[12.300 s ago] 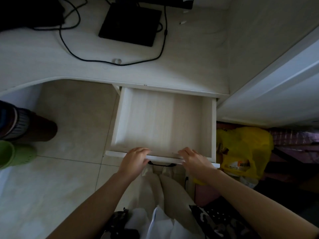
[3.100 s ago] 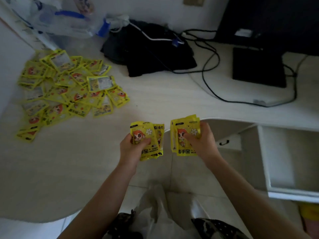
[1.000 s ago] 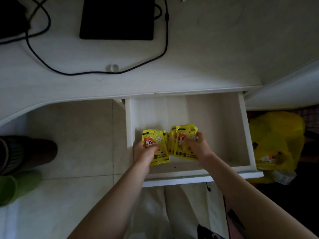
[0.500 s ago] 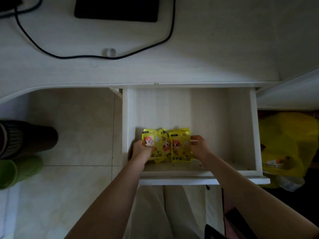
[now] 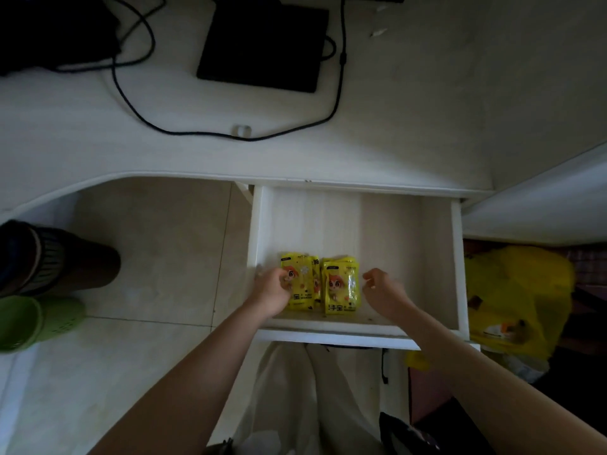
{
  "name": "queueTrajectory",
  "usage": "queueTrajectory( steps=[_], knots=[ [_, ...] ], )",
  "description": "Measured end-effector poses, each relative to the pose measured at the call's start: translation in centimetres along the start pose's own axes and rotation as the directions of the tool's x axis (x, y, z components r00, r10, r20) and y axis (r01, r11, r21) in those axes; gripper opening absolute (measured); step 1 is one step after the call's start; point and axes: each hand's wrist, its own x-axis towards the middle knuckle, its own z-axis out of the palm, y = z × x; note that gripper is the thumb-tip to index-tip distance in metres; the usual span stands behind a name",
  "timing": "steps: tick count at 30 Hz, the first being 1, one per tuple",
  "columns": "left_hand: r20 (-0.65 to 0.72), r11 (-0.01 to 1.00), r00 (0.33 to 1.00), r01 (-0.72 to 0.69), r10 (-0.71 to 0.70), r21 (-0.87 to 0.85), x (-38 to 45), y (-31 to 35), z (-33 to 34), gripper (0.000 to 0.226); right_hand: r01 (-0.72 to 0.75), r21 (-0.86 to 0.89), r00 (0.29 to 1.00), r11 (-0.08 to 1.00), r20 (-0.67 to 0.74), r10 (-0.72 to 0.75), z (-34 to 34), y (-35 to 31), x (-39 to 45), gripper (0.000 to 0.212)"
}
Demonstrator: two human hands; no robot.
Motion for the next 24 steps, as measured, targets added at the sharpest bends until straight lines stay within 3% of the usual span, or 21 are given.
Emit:
queueTrajectory(
  steps=[6, 10, 19, 24],
  knots=[
    [-0.160, 0.989, 0.976, -0.144, 0.150, 0.046, -5.3, -0.8, -3.6, 0.038, 0.287, -0.190, 0.956, 0.939, 0.001, -0.292, 0.1, -5.3, -4.0, 0.032],
    [-0.314, 0.983, 0.933, -0.148, 0.174, 0.106, -8.1, -4.1, -6.1, 0.031, 0.418, -0.341, 0.903, 0.842, 0.053, -0.427, 2.3, -9.8, -6.2, 0.033],
    [-0.563, 0.997, 0.825, -0.074, 0.053, -0.016, -13.4, -15.1, -11.7, 0.026, 0.629, -0.585, 0.742, 0.512, 0.254, -0.621, 12.0, -21.1, -11.9, 0.025],
    [-0.630, 0.997, 0.774, 0.024, -0.064, -0.071, -15.9, -23.2, -15.3, 0.026, 0.682, -0.594, 0.693, 0.427, 0.338, -0.637, 18.6, -26.8, -14.7, 0.031]
  ],
)
